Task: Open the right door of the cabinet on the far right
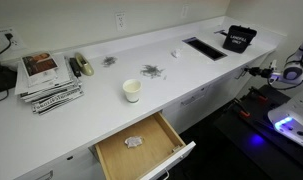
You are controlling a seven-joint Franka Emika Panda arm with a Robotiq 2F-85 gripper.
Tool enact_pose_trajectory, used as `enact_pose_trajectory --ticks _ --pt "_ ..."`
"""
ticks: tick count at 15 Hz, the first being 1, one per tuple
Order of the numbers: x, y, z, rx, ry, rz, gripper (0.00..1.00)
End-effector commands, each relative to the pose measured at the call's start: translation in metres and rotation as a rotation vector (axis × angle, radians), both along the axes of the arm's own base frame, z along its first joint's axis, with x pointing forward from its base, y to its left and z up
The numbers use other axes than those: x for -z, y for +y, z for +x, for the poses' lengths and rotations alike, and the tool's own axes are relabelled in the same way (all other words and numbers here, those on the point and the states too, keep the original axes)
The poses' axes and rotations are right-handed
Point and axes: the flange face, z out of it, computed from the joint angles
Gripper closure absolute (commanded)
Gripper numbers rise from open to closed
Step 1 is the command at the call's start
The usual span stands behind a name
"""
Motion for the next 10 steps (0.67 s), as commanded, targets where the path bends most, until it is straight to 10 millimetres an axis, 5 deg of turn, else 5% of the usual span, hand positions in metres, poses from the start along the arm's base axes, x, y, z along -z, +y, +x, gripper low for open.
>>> enact_pose_trajectory --ticks 1,10 --pt "-0.002 0.002 -0.018 0.007 -0.012 0.006 0.98" --pt "-0.009 -0.047 -0.108 -0.097 0.045 -0.027 0.98"
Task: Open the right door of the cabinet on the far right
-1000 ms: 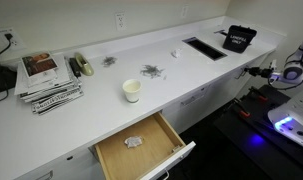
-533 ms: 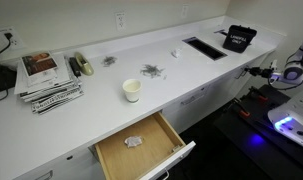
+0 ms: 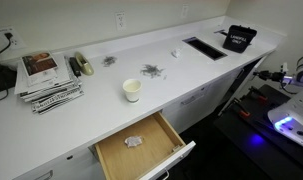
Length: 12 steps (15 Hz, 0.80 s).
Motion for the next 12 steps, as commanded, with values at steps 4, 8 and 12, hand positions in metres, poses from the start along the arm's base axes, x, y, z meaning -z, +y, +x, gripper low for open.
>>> enact_pose_trajectory --ticks 4,8,12 --pt "-0.001 -0.055 -0.076 -0.084 0.027 -0.036 0.98" --pt "-0.005 -0.085 -0.108 -0.154 0.047 -0.053 0.98" --pt "-0.018 -0.117 -0.138 -0.184 0.1 -0.088 0.98"
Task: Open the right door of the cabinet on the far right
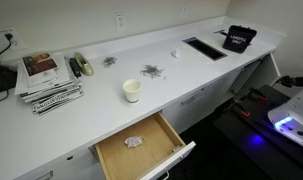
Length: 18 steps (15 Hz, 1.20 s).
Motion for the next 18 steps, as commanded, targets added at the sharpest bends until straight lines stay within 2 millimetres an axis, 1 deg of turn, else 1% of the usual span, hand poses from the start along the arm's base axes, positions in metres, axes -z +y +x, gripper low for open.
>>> enact_pose_trajectory --ticks 1,3,4,5,6,8,10,11,13,14,16,18 --pt "-0.008 -0.043 -0.024 0.001 0.037 -0.059 0.98" --pt "-0.014 -0.054 -0.032 -0.005 0.059 -0.073 0.98" --pt "-0.017 -0.058 -0.033 -0.014 0.068 -0.083 0.65" --pt "-0.02 -0.061 -0.033 -0.027 0.079 -0.089 0.63" --pt "-0.024 -0.064 -0.03 -0.052 0.091 -0.115 0.57" --pt "-0.038 -0.069 -0.023 -0.108 0.129 -0.16 0.42" --pt "-0.057 -0.072 -0.013 -0.175 0.181 -0.192 0.26" --pt "-0.069 -0.072 -0.011 -0.22 0.229 -0.189 0.18" --pt "-0.094 -0.075 -0.009 -0.279 0.322 -0.201 0.05" --pt "-0.108 -0.077 -0.008 -0.311 0.372 -0.216 0.0" --pt "-0.14 -0.079 -0.008 -0.36 0.469 -0.249 0.0" --pt "-0.166 -0.079 -0.006 -0.411 0.574 -0.294 0.0"
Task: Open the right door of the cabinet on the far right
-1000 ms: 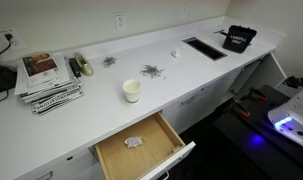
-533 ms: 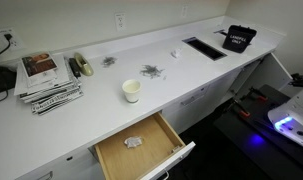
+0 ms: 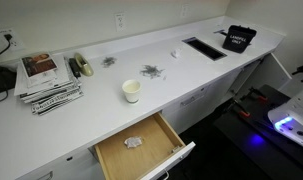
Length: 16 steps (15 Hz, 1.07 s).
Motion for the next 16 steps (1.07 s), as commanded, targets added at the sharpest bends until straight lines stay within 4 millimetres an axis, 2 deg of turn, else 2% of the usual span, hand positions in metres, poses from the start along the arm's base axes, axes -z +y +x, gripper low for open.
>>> enact_pose_trajectory --ticks 1,4,6,12,16 --pt "-0.055 0.011 0.001 -0.068 0.172 -0.096 0.0" --pt "-0.087 0.014 0.007 -0.14 0.258 -0.209 0.0" --pt "-0.101 0.024 0.02 -0.143 0.22 -0.253 0.0" --pt "-0.109 0.078 0.052 -0.072 0.103 -0.256 0.0" --pt "-0.115 0.118 0.063 -0.048 0.058 -0.266 0.0"
